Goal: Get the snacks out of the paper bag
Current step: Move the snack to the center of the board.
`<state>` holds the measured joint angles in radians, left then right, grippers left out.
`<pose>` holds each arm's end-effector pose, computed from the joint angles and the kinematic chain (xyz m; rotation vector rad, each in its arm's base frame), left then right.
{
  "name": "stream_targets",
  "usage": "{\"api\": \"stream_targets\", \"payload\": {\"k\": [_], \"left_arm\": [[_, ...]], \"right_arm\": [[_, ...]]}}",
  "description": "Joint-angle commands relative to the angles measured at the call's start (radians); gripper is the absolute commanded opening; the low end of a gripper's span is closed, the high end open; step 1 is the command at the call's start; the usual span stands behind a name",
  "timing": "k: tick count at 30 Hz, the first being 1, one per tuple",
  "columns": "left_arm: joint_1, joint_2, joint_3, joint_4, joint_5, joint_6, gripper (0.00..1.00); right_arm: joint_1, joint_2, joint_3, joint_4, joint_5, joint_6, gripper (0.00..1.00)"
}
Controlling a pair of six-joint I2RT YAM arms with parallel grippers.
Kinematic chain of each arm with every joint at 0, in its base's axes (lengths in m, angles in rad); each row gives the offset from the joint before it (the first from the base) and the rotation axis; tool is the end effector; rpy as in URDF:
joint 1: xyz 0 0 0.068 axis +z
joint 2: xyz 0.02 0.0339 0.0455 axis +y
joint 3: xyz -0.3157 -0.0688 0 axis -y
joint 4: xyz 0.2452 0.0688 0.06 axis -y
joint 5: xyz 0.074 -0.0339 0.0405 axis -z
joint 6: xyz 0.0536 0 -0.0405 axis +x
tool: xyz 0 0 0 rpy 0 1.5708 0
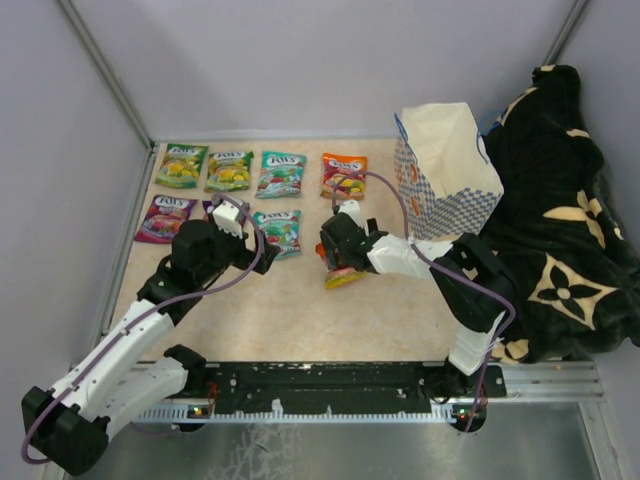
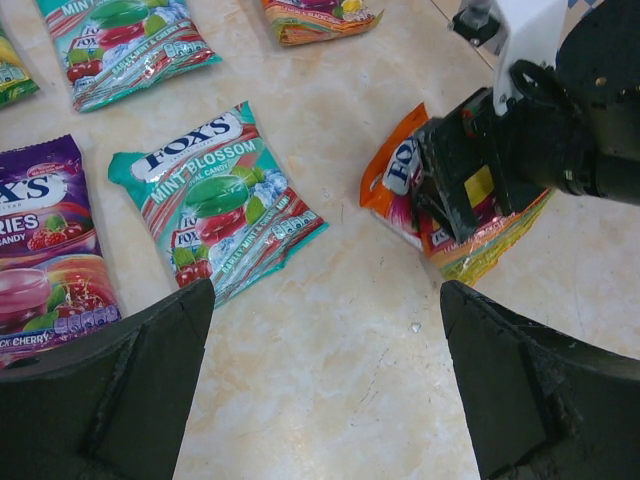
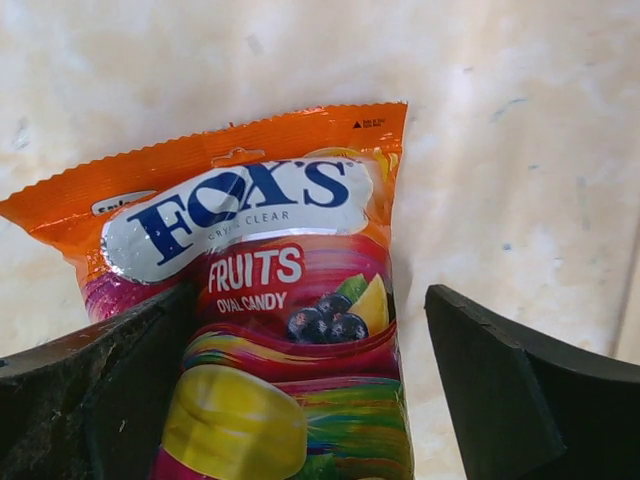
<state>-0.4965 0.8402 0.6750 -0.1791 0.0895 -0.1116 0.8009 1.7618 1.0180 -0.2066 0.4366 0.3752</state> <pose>0.1568 -0.0904 0.3245 0.4319 1.8964 -0.4926 0.2754 0.2515 0.2019 -0.3393 2.3759 -0.0162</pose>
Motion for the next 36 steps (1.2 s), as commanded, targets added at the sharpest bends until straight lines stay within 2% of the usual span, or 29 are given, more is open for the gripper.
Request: {"api": "stream_targets", "payload": {"k": [1,6,11,12,15,18,22,25,28,36], "left_arm": [[0.007,0.000,-0.005,0.027,0.005,0.003,1.00],[0.007,0.001,-0.005,0.027,0.010,0.002,1.00],[0.009,-0.002,-0.006,0.026,0.010,0.005,1.00],[0.008,-0.004,-0.006,0.026,0.010,0.006,1.00],[0.008,-0.006,-0.008,0.026,0.008,0.007,1.00],[0.008,0.001,-0.006,0.026,0.011,0.007,1.00],[0.008,0.008,-0.008,0.025,0.019,0.006,1.00],[0.008,0.013,-0.009,0.027,0.024,0.005,1.00],[0.008,0.021,-0.011,0.028,0.029,0.003,1.00],[0.008,0.032,-0.019,0.032,0.028,0.005,1.00]], "right_arm": [[-0.049,0.015,0.058,-0.060,0.135,0.045,0.99],[-0.068,-0.029,0.195,-0.054,0.161,-0.032,0.99],[-0.069,-0.065,0.327,-0.124,0.172,-0.059,0.99],[-0.069,-0.071,0.339,-0.155,0.167,-0.052,0.96],[-0.069,-0.097,0.328,-0.210,0.122,-0.021,0.75],[-0.068,-0.165,0.226,-0.206,0.088,0.038,0.50],[-0.066,-0.253,0.028,-0.136,0.046,0.109,0.39],[-0.065,-0.301,-0.124,-0.052,0.009,0.135,0.37],[-0.062,-0.294,-0.197,0.002,-0.004,0.140,0.39],[-0.057,-0.235,-0.230,0.102,-0.014,0.126,0.41]]}}
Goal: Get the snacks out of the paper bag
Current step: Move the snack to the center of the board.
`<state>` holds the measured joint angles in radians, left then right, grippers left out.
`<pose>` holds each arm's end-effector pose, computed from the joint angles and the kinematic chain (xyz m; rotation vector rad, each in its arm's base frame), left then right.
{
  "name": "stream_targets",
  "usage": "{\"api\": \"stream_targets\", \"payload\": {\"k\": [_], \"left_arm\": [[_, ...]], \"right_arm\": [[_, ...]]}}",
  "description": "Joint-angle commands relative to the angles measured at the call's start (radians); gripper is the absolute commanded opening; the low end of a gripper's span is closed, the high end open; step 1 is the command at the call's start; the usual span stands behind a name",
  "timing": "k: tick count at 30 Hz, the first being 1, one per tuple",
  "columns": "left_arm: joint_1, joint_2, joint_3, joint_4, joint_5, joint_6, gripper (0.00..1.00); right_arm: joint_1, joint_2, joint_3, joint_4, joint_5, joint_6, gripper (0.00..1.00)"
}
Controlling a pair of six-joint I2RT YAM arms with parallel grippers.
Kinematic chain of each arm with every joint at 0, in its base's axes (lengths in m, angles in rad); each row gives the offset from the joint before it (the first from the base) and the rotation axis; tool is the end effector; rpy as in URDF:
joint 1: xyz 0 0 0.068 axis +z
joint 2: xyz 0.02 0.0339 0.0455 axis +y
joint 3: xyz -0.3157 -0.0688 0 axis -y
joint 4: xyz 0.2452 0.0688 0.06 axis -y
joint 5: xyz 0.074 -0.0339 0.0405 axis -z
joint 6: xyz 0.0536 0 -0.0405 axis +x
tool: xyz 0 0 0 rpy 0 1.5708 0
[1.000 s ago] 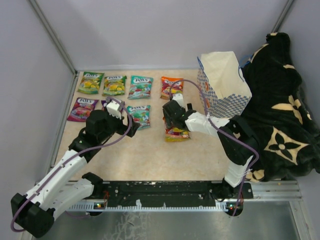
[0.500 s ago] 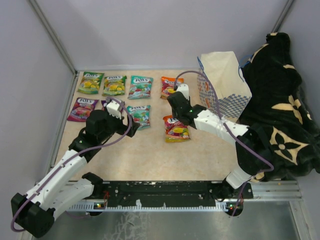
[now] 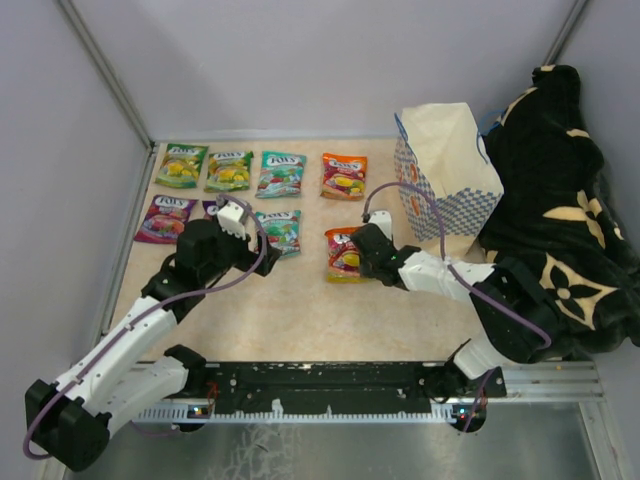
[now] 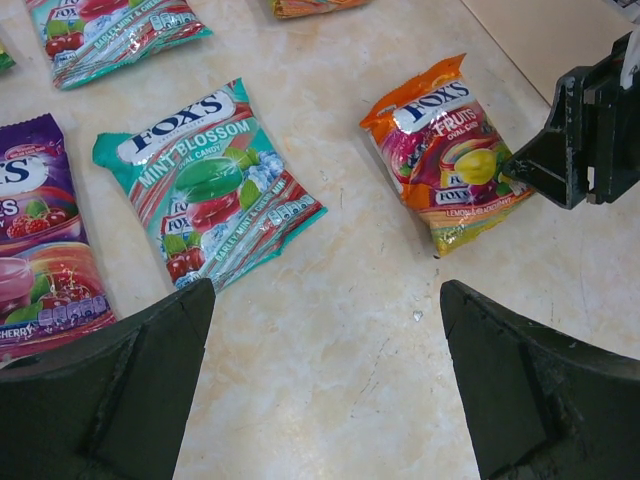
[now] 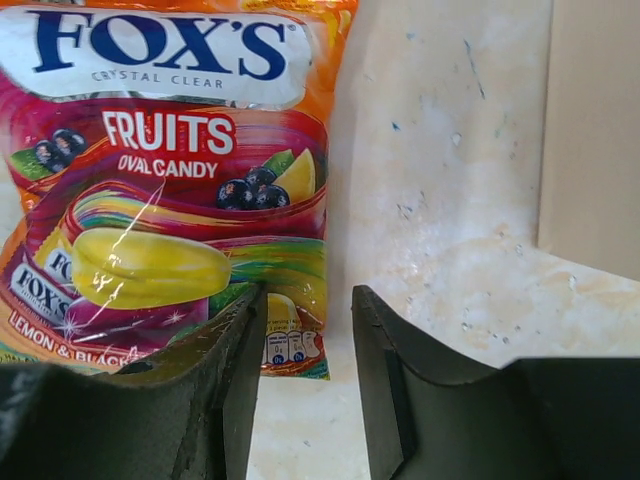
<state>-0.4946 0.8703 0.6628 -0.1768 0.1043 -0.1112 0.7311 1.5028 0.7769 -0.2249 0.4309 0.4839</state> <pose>0.1618 -0.0936 0.3153 0.4468 1.9355 -0.4982 0.2331 0.1790 0.2107 -0.1288 2.3997 0.0076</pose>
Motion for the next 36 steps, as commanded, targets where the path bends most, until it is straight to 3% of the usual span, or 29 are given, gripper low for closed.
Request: {"api": "stream_targets", "payload": {"k": [1,18,27,31,34,36], "left_arm": [[0.007,0.002,-0.008,0.030,0.009,0.005,1.00],[0.006,0.009,-0.009,0.026,0.004,0.010,1.00],[0.007,0.008,-0.010,0.024,0.004,0.013,1.00],[0.007,0.001,-0.009,0.024,0.000,0.014,1.00],[0.007,-0.001,-0.009,0.025,0.002,0.013,1.00],[0.007,-0.004,-0.009,0.025,0.004,0.013,1.00]], "right_arm": [[0.013,0.034,0.018,0.124,-0.006,0.018,0.41],[0.008,0.246,0.231,0.138,0.116,0.003,0.42],[-0.006,0.266,0.282,0.117,0.148,0.015,0.44],[-0.006,0.215,0.276,0.127,0.141,-0.009,0.56],[-0.006,0.167,0.290,0.117,0.142,-0.050,0.72],[-0.006,0.118,0.302,0.122,0.132,-0.095,0.90]]}}
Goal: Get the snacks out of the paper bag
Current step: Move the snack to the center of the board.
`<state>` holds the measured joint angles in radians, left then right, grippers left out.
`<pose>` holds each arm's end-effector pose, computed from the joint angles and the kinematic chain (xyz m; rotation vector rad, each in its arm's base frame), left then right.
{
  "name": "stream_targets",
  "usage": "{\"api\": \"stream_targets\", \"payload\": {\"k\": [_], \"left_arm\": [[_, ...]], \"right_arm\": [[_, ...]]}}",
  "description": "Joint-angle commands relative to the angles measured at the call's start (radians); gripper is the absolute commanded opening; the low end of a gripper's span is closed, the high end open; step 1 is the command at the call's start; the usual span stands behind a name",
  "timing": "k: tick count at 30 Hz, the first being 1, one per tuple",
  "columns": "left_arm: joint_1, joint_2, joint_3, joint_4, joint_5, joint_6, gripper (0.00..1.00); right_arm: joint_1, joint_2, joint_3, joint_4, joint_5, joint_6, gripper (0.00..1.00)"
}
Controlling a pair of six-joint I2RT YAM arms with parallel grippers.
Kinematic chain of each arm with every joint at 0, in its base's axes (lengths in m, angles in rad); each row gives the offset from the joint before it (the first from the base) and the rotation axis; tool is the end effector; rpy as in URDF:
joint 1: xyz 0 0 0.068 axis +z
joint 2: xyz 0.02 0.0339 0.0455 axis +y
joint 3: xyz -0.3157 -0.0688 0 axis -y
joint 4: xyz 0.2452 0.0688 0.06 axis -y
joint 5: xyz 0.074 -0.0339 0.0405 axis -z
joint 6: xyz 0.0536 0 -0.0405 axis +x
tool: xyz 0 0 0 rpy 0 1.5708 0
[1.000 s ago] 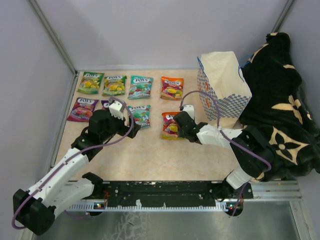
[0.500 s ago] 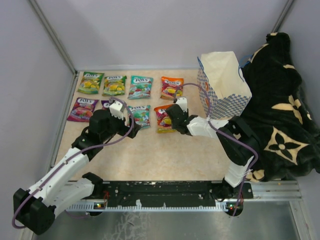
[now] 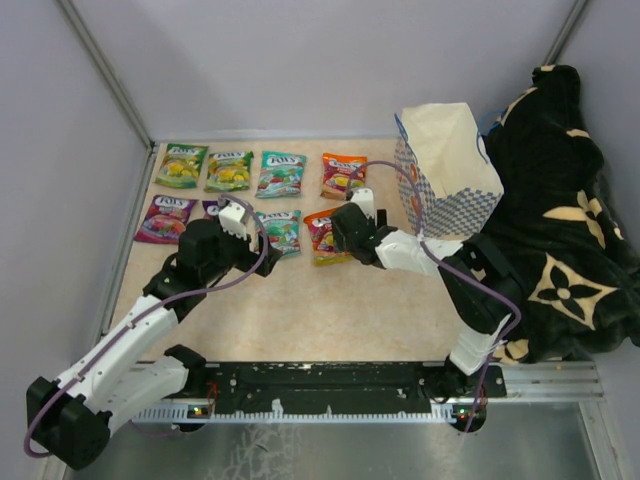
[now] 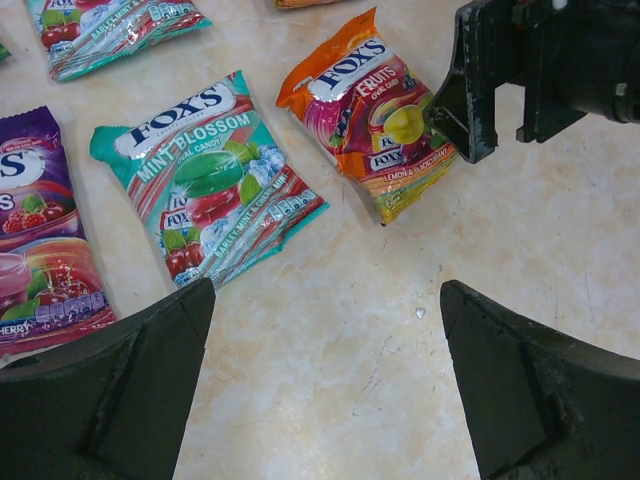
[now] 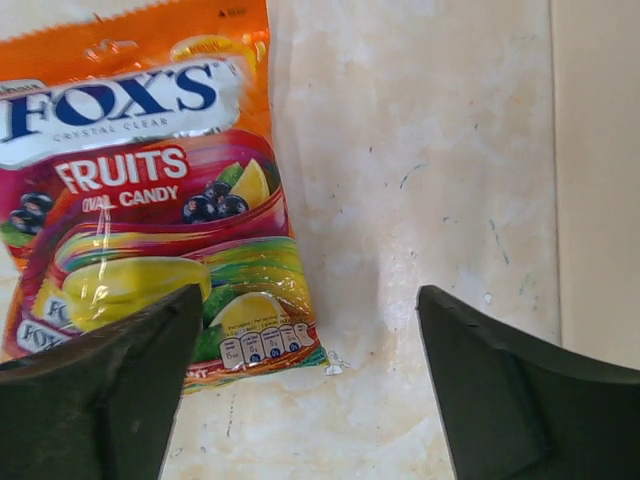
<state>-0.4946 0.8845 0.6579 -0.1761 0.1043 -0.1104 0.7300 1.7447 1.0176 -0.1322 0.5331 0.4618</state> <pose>0.1641 -0.0949 0.3112 0.4504 1.9536 -0.4944 0.2985 0.2306 0.2153 -0.0753 2.2805 -0.0396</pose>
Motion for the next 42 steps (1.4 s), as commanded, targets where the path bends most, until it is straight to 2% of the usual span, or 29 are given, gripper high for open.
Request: {"api": "stream_targets", "payload": {"k": [1,4,7,11,13,17,26,31,35,42], "left_arm": [[0.007,-0.018,-0.004,0.023,0.004,0.013,1.00],[0.007,-0.020,-0.007,0.023,-0.002,0.017,1.00],[0.007,-0.022,-0.006,0.022,-0.013,0.015,1.00],[0.006,-0.032,-0.016,0.029,-0.028,0.012,1.00],[0.007,-0.033,-0.015,0.030,-0.027,0.012,1.00],[0.007,-0.036,-0.016,0.030,-0.025,0.011,1.00],[0.007,-0.037,-0.015,0.029,-0.008,0.014,1.00],[0.008,-0.041,-0.017,0.030,-0.010,0.014,1.00],[0.007,-0.036,-0.016,0.028,-0.009,0.016,1.00],[0.008,-0.021,-0.018,0.032,-0.010,0.018,1.00]], "right_arm": [[-0.004,-0.147,0.064,0.042,0.015,-0.101,0.98],[-0.004,-0.213,0.053,0.115,-0.075,-0.206,0.99],[-0.006,-0.272,0.019,0.208,-0.234,-0.291,0.99],[-0.008,-0.311,0.006,0.216,-0.455,-0.379,0.99],[-0.007,-0.312,-0.004,0.230,-0.505,-0.384,0.99],[-0.009,-0.255,0.040,0.184,-0.483,-0.350,0.99],[-0.026,-0.003,0.247,0.011,-0.433,-0.464,0.98],[-0.031,0.131,0.294,-0.013,-0.369,-0.436,0.78],[-0.056,0.185,0.261,0.033,-0.372,-0.374,0.67],[-0.082,0.192,0.188,0.065,-0.350,-0.311,0.64]]}}
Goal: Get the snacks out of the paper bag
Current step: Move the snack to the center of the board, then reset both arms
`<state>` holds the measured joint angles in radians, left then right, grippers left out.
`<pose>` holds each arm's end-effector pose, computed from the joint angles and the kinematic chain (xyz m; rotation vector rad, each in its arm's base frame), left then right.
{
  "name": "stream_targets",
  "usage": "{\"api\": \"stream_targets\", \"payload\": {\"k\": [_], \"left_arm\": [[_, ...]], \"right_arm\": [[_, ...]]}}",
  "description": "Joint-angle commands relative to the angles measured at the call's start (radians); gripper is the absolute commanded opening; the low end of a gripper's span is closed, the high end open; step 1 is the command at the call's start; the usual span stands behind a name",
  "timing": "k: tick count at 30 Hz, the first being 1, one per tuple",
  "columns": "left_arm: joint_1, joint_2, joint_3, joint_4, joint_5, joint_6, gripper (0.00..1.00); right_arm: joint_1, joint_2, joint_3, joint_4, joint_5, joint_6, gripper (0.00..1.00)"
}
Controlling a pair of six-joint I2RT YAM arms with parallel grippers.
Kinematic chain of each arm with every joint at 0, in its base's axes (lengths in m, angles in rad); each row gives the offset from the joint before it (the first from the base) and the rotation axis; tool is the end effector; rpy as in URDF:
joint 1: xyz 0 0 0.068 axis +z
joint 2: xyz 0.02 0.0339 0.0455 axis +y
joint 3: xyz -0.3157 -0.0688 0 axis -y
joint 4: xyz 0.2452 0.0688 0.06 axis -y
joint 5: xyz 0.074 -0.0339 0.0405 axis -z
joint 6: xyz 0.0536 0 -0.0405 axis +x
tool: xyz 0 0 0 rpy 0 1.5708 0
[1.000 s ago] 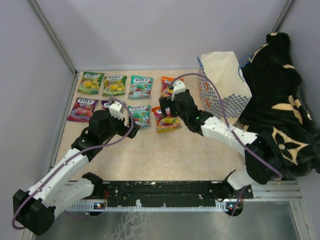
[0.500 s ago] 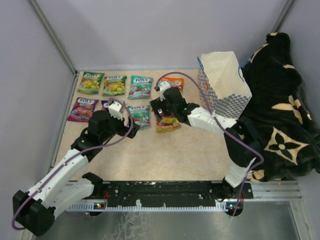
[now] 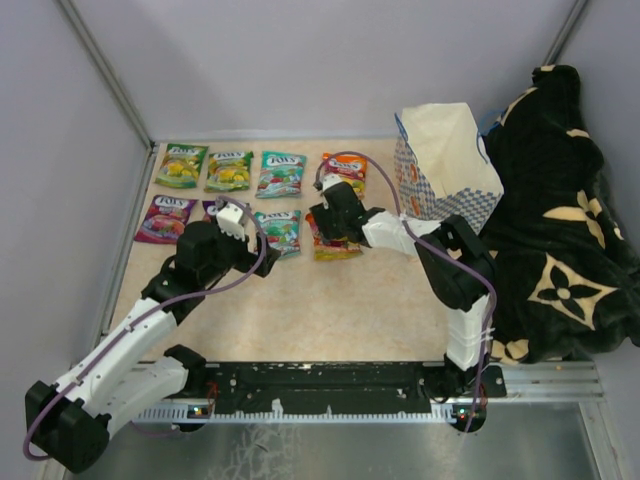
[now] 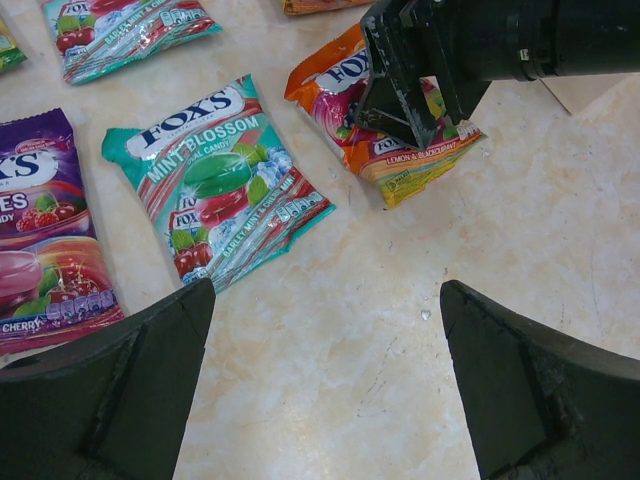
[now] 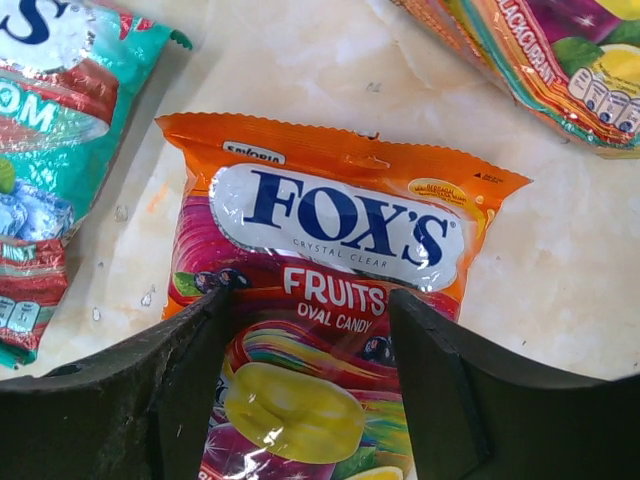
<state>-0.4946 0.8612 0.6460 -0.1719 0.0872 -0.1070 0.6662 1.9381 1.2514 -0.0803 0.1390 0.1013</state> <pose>0.1603 -0.0918 0.3112 0.4397 1.9381 -0.4784 0.3604 0.2738 0.2109 -0.5852 2.2647 0.2211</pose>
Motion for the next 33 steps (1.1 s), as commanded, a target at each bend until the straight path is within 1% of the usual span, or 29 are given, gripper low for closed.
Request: {"api": "stream_targets", "payload": {"k": [1,8,14,15,16,18,19,22,25,26,29,31,33], "left_arm": [[0.006,0.006,-0.006,0.028,0.006,0.015,1.00],[0.008,0.011,-0.008,0.028,-0.004,0.018,1.00],[0.007,0.020,-0.008,0.029,0.003,0.019,1.00],[0.007,0.020,-0.008,0.030,0.002,0.019,1.00],[0.008,0.019,-0.009,0.031,0.001,0.022,1.00],[0.008,0.017,-0.014,0.041,0.012,0.026,1.00],[0.008,0.015,-0.017,0.052,0.025,0.028,1.00],[0.007,0.009,-0.037,0.095,0.097,0.035,1.00],[0.006,0.002,-0.067,0.151,0.153,0.039,1.00],[0.006,0.002,-0.072,0.159,0.153,0.039,1.00],[0.007,-0.003,-0.086,0.180,0.135,0.050,1.00],[0.007,-0.016,-0.092,0.194,0.113,0.055,1.00],[0.007,-0.035,-0.097,0.209,0.074,0.059,1.00]], "right_arm": [[-0.025,-0.006,-0.057,0.017,0.056,0.065,0.64],[-0.071,-0.029,-0.121,0.017,0.136,0.176,0.64],[-0.080,-0.043,-0.101,0.032,0.100,0.183,0.66],[-0.080,-0.049,-0.093,0.033,0.087,0.179,0.70],[-0.080,-0.061,-0.087,0.035,0.068,0.173,0.77],[-0.080,-0.115,-0.086,0.052,0.036,0.164,0.94],[-0.080,-0.153,-0.096,0.097,0.019,0.162,0.99],[-0.080,-0.244,-0.109,0.211,0.044,0.156,0.99],[-0.082,-0.277,-0.066,0.284,0.089,0.209,0.99],[-0.082,-0.278,-0.052,0.303,0.077,0.240,0.99],[-0.081,-0.257,0.005,0.319,-0.027,0.302,0.99],[-0.080,-0.253,0.024,0.308,-0.037,0.325,0.99],[-0.080,-0.277,0.006,0.304,-0.011,0.324,0.99]]}}
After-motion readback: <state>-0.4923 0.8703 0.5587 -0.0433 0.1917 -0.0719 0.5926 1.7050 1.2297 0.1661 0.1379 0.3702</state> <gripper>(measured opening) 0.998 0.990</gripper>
